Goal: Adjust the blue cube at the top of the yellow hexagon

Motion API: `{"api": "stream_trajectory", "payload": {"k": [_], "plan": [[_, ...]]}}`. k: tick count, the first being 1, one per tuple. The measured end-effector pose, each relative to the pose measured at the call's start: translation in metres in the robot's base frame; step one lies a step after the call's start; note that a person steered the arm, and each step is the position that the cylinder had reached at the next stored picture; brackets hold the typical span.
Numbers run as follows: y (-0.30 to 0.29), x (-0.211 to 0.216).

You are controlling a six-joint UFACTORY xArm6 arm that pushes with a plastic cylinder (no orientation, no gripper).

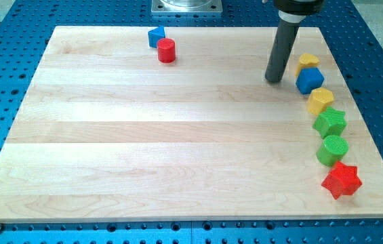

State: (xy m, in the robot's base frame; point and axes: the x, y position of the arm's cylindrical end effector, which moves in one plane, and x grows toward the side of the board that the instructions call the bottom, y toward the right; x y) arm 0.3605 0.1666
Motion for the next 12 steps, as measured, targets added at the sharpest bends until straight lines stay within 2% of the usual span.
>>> {"api": "stream_trajectory", "payload": {"k": [2,3,4,6,7,8,9,10,11,12], "plan": [[0.051,0.005],[0.006,0.005],[0.037,-0.032],[0.047,-0.036],[0.079,-0.036],[0.058,-0.036],[0.051,-0.059],[0.133,-0.089],[0.175,-0.073],[0.144,-0.047]]}}
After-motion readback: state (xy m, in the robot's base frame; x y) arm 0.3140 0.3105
